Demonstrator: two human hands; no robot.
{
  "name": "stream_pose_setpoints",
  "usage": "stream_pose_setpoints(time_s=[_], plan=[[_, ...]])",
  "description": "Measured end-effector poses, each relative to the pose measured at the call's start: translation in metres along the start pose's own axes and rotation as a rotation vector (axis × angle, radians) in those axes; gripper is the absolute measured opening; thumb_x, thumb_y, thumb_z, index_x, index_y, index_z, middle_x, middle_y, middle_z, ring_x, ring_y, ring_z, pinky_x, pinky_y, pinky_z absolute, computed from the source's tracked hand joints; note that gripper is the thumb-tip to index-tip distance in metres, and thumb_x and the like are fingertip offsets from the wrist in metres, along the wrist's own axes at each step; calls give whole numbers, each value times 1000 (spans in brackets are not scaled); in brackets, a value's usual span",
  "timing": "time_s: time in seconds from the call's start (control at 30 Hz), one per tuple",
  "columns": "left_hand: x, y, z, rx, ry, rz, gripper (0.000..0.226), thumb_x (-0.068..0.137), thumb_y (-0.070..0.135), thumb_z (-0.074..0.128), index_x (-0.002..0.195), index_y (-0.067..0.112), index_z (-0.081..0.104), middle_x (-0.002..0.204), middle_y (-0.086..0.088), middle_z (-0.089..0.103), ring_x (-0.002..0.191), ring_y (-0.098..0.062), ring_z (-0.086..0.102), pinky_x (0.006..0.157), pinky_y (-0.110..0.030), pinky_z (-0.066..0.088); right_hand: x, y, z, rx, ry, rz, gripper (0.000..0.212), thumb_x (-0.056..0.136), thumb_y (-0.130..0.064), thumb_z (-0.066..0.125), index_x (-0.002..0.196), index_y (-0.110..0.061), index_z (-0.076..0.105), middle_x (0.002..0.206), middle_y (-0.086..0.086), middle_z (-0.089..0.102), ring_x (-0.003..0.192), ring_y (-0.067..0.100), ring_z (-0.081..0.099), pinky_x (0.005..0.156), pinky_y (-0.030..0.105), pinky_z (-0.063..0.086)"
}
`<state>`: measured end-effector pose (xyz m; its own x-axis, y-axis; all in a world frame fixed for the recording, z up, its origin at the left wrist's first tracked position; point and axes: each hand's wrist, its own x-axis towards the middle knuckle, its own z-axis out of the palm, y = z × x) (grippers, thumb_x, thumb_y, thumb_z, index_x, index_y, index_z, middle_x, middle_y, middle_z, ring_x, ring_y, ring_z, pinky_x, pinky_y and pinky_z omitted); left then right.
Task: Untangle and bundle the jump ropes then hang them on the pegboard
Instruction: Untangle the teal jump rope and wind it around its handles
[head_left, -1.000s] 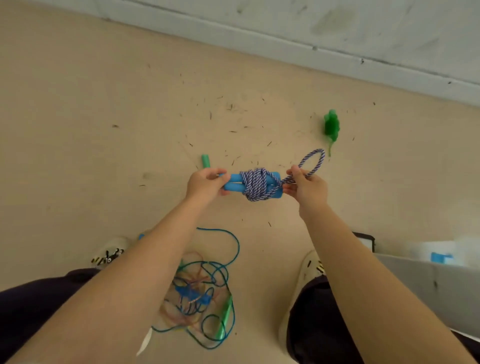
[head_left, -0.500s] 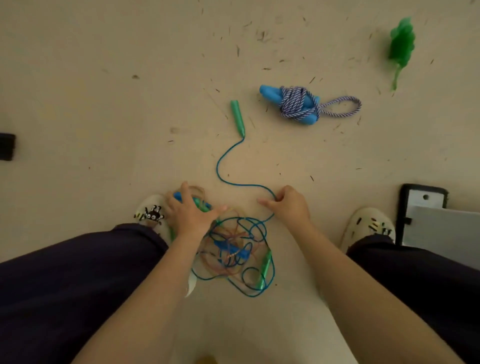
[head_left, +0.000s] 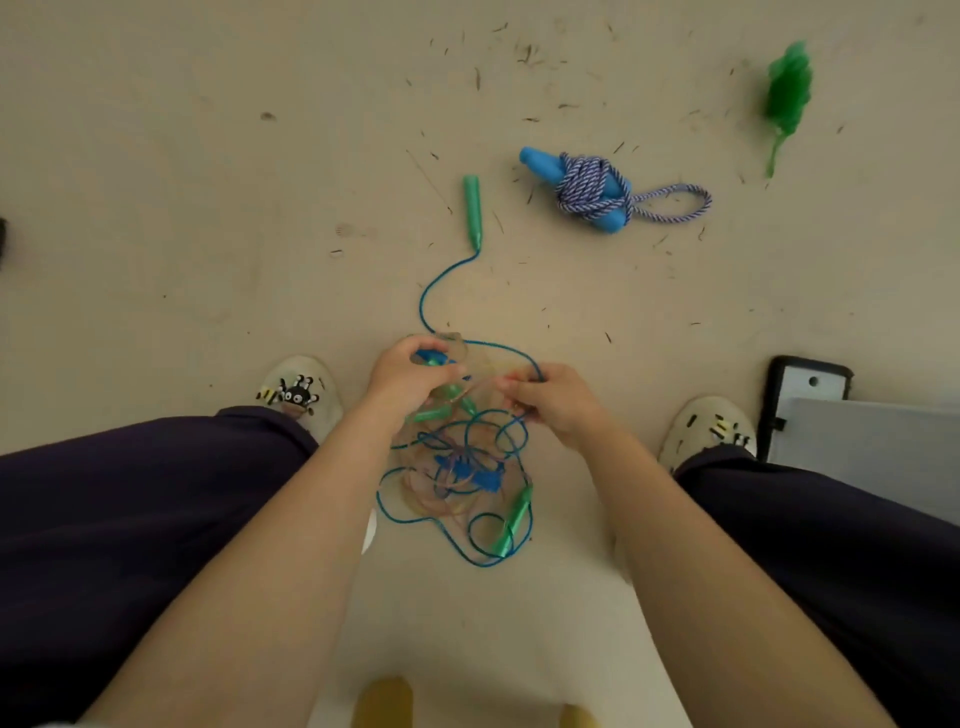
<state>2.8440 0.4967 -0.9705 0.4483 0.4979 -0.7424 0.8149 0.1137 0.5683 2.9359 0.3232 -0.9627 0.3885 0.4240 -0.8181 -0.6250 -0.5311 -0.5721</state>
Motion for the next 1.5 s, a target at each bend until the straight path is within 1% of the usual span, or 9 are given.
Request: stream_pose_setpoints(time_s=[0.17, 0.47, 0.7, 0.9, 1.0, 1.07, 1.17, 1.33, 1.5], plan=[[-34, 58, -6, -244, 49, 88, 28, 77, 14, 85, 100, 19, 69, 87, 0, 65, 46, -6, 57, 42, -16, 47, -60, -59, -47, 117, -88, -116, 12, 90, -3, 64, 97, -11, 70, 71, -1, 66, 57, 6, 58, 64, 19, 51], [-169, 142, -65, -170, 47, 429, 26, 73, 18, 88, 89, 26, 70, 79, -2, 67, 49, -11, 55, 45, -19, 45, -222, -140, -63, -20, -4, -426, 21, 100, -10, 54, 115, 0, 64, 83, 5, 63, 61, 7, 59, 61, 18, 51], [-292, 182, -131, 48, 56, 757, 42, 70, 24, 90, 106, 29, 69, 98, 3, 62, 92, -25, 60, 80, -35, 48, -368, -190, -32, -472, 15, -652, 21, 102, -18, 49, 105, -10, 69, 82, 9, 69, 83, 22, 65, 81, 34, 50], [-363, 187, -143, 578, 1, 943, 101, 63, 57, 84, 150, 41, 36, 152, 2, 30, 145, -11, 26, 116, -26, 23, -435, -202, 13, -761, -7, -760, 28, 105, -35, 44, 107, -26, 70, 52, 2, 43, 50, 19, 52, 65, 34, 52], [-381, 191, -126, 276, -230, 1028, 61, 79, 42, 78, 136, 34, 55, 136, 12, 57, 128, 2, 48, 107, -19, 35, -440, -203, 29, -827, 39, -815, 29, 100, -36, 52, 78, -38, 70, 56, -5, 42, 55, 19, 48, 60, 32, 47], [-384, 192, -119, 147, -338, 1003, 14, 93, 27, 69, 106, 22, 71, 92, 7, 75, 91, -2, 68, 87, -15, 47, -438, -205, 26, -768, 74, -862, 21, 98, -34, 58, 80, -29, 69, 60, -8, 50, 52, 12, 48, 56, 27, 44], [-377, 188, -119, 36, -390, 941, 33, 96, 38, 58, 69, 21, 65, 46, 5, 41, 44, -13, 39, 55, -23, 46, -427, -206, 4, -644, 129, -900, 14, 93, -27, 65, 84, -17, 68, 56, -13, 54, 51, 8, 48, 55, 20, 42], [-349, 180, -130, -379, -298, 876, 36, 89, 45, 56, 61, 23, 57, 45, 9, 26, 38, -8, 18, 39, -18, 19, -390, -177, -27, -757, 148, -692, 11, 86, -21, 74, 88, -10, 73, 75, 6, 68, 70, 10, 58, 76, 31, 47], [-335, 187, -131, -257, -196, 865, 38, 103, 31, 51, 72, 26, 73, 56, 6, 50, 45, -7, 38, 41, -15, 25, -373, -177, -19, -528, 94, -744, 4, 86, -7, 73, 84, -4, 71, 70, 9, 69, 65, 17, 65, 60, 26, 55]])
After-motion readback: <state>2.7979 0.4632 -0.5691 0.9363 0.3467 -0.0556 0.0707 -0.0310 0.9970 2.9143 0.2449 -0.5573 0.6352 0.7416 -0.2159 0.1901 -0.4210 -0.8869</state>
